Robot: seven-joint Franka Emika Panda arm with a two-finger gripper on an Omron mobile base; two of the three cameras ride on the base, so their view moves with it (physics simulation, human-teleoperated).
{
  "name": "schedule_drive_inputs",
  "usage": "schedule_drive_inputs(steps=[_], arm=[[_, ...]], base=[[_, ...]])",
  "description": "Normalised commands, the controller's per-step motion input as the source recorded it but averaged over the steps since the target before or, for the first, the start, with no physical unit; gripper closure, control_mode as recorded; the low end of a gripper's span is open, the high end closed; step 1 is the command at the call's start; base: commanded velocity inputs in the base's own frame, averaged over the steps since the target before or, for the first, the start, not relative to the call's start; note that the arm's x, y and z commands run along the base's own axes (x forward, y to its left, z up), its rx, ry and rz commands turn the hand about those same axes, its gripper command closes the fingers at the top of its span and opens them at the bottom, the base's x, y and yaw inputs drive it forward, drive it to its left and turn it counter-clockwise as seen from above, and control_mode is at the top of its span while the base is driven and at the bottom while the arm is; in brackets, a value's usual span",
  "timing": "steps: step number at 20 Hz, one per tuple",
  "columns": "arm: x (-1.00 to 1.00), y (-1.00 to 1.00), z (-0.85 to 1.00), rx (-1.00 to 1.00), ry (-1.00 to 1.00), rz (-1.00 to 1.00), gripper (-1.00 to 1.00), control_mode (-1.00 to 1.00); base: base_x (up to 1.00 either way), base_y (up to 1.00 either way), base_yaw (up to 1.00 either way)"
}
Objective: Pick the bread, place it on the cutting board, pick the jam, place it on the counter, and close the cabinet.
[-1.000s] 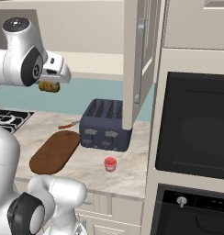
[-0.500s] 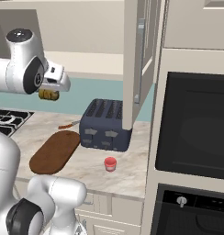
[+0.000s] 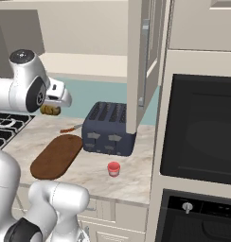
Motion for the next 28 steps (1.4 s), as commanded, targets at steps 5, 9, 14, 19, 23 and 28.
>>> schedule_drive_inputs(steps=[5,9,14,19,23,28], arm=[[0.0,0.15,-0.47,0.0,0.0,0.0,1.0,-1.0],[0.0,0.14,-0.46,0.0,0.0,0.0,1.0,-1.0],[0.0,0.15,-0.32,0.0,0.0,0.0,1.0,-1.0],[0.0,0.15,-0.26,0.0,0.01,0.0,1.0,-1.0],[0.0,0.17,-0.31,0.0,0.01,0.0,1.0,-1.0],[0.0,0.17,-0.32,0.0,0.01,0.0,1.0,-1.0]], base=[[0.0,0.0,0.0],[0.0,0.0,0.0],[0.0,0.0,0.0],[0.0,0.0,0.0],[0.0,0.0,0.0],[0.0,0.0,0.0]])
